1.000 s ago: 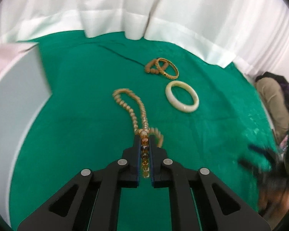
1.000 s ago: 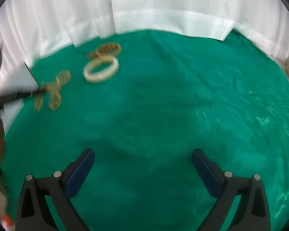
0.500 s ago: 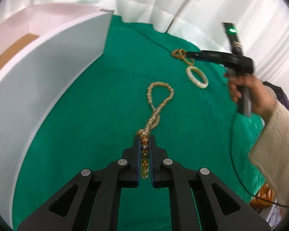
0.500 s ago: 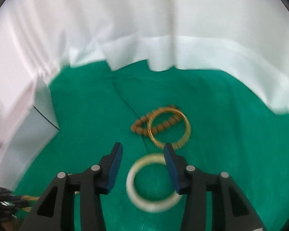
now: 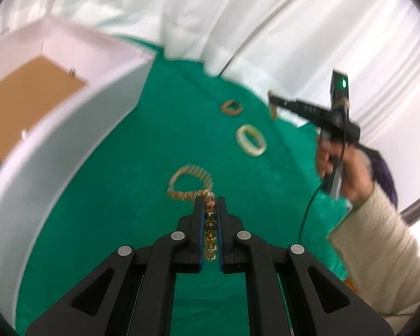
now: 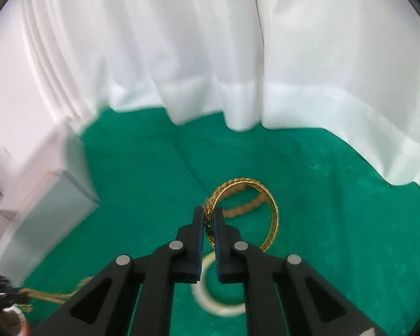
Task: Organize jewelry
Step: 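Grasp the gold bangle with the right gripper while the left holds the necklace, then carry the necklace and gold bangle into the white box and open both grippers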
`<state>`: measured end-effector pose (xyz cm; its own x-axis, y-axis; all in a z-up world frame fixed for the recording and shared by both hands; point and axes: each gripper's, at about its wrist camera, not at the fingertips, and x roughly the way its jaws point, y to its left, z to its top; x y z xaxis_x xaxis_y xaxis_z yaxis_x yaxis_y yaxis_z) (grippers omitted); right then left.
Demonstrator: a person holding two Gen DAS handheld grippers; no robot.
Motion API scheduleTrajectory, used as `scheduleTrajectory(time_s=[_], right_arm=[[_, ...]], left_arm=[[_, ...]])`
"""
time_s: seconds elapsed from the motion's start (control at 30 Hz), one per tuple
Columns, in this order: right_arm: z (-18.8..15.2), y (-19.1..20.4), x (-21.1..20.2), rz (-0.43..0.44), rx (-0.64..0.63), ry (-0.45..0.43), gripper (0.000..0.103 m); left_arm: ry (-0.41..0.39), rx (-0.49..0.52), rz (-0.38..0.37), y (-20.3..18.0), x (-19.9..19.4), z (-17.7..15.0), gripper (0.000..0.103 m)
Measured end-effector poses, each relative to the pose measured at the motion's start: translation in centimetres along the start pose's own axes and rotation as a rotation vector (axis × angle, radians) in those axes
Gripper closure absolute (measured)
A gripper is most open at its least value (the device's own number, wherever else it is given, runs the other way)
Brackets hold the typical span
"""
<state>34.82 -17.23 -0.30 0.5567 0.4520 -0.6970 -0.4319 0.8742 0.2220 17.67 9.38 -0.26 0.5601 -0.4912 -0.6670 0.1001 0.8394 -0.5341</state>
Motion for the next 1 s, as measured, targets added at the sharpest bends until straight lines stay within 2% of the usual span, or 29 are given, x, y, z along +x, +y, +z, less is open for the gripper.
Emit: scheduleTrajectory(time_s=[0.1, 0.17, 0.37, 0.43, 0.57, 0.7, 0.8, 1.0], right_arm=[[-0.8, 2.2, -3.8, 0.095, 0.013, -0.008, 0.096], [-1.1, 3.7, -5.4, 0.129, -0.003, -0.005, 0.096], [-1.6, 12.2, -7.8, 0.28, -0.069, -0.011, 0.096], [-1.6, 15.0, -7.7, 0.328, -0.104, -0.01, 0.096], [-1.3, 20.8, -7.8, 0.42, -0.172, -0.004, 0.096], [-0.2, 27.0, -5.2, 0.467, -0.233, 0.007, 0.096], [0.4, 30.9, -1.7, 0.462, -0.258, 0.045, 0.096], [-1.5, 36.5, 5.5, 0.426, -0.312, 0.169, 0.096]], left_arm=[[-0.044, 0.009, -0.009, -1.7, -3.2, 1.2, 0.098], [-0.07, 0.003, -0.018, -2.4, -5.5, 2.1, 0.098], [-0.182, -0.035, -0.039, -2.3, -14.9, 4.0, 0.098], [-0.225, -0.044, -0.016, -1.4, -17.6, 4.5, 0.098], [-0.316, -0.067, 0.116, 2.1, -21.9, 5.1, 0.098], [-0.338, -0.12, 0.229, 7.1, -22.3, 5.6, 0.098], [-0.325, -0.17, 0.306, 11.8, -20.8, 5.6, 0.098], [-0.24, -0.279, 0.409, 20.5, -16.7, 3.6, 0.098]])
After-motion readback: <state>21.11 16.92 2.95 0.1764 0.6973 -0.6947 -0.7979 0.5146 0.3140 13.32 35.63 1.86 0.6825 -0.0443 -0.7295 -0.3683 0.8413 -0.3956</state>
